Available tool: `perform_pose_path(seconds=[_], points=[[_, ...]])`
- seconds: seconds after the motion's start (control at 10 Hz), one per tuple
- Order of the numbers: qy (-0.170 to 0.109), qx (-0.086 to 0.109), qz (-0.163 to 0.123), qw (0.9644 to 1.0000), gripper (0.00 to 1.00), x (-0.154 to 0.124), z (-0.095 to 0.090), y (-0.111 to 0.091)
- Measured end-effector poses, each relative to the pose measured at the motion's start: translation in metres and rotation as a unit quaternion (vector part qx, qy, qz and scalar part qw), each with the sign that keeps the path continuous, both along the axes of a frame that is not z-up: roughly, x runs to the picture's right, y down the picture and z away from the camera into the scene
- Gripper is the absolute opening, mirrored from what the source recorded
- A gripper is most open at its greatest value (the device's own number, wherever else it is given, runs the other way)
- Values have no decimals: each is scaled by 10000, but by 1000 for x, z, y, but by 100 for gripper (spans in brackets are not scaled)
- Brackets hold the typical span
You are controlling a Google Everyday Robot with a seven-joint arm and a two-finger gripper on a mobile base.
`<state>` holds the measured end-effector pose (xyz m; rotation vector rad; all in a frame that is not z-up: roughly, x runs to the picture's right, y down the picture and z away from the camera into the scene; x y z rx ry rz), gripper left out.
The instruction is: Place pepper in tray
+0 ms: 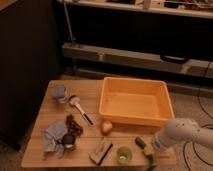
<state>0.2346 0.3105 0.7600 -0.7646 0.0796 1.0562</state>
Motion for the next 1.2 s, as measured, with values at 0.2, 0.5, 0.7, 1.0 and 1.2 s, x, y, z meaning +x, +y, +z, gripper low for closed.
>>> perform_pose_path(seconds=[0.2,0.5,0.7,1.0,1.2], points=[[136,42,234,9996,0,9,-21,-15],[315,170,386,9986,0,25,-76,-62],[509,236,380,9977,0,40,-110,-94],[837,286,347,9955,0,71,-170,-148],[1046,332,327,9934,0,93,-198,-191]])
